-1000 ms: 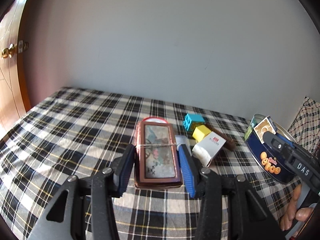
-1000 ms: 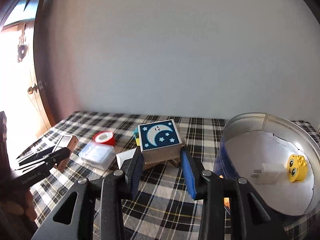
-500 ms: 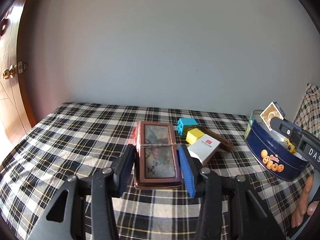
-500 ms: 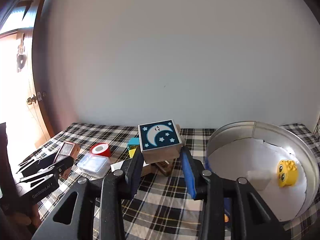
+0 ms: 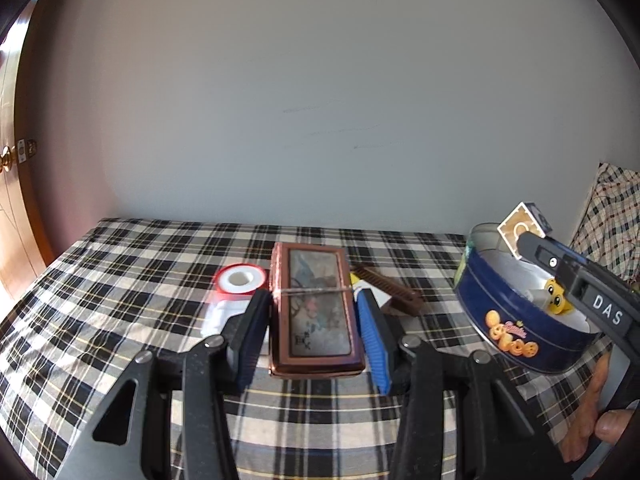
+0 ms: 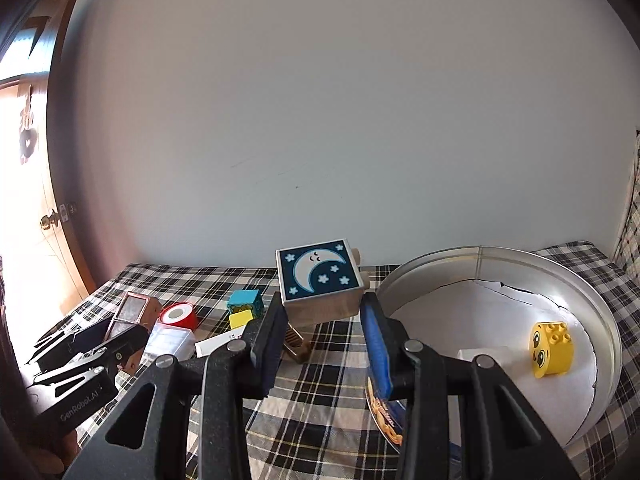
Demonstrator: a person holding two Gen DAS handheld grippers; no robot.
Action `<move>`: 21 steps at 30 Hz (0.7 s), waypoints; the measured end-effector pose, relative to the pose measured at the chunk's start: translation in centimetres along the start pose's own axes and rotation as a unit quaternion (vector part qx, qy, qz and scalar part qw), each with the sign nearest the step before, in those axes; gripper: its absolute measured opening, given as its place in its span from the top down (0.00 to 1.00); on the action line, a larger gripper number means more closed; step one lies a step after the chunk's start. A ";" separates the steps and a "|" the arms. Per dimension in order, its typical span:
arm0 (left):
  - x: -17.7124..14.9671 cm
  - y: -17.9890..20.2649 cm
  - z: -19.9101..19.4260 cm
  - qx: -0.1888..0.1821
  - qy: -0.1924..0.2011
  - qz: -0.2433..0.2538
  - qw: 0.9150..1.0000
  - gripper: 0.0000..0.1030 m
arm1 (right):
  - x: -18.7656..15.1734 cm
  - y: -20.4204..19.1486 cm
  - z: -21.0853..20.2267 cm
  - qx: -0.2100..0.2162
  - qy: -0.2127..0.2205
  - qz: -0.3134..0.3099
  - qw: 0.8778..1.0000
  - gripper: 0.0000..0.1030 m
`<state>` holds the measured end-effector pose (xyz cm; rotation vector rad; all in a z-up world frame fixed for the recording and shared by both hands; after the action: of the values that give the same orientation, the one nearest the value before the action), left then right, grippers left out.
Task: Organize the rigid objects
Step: 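Carry the framed photo and moon cube over the blue tin with both grippers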
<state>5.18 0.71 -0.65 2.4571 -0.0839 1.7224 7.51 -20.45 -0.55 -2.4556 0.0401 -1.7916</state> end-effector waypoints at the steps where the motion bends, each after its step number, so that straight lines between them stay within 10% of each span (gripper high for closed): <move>1: 0.1 0.2 0.0 0.000 0.000 -0.001 1.000 0.57 | 0.0 0.0 0.0 0.000 0.001 -0.001 1.000 0.61; 21: 1.0 5.1 0.7 -0.031 0.006 0.012 0.999 0.57 | 0.0 3.8 -1.9 -0.067 0.023 -0.074 0.995 0.61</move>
<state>5.54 -4.35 0.47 2.4107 -0.1639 1.7164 5.82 -24.33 -0.38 -2.5707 -0.0189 -1.9666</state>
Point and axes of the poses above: each gripper's, at about its wrist camera, not at the fingertips, and z roughly the way its jaws point, y to its right, x to its top, the point moved 7 cm from there along z, roughly the way its jaws point, and after that the axes turned 8 degrees about y, right-handed, at the moved point
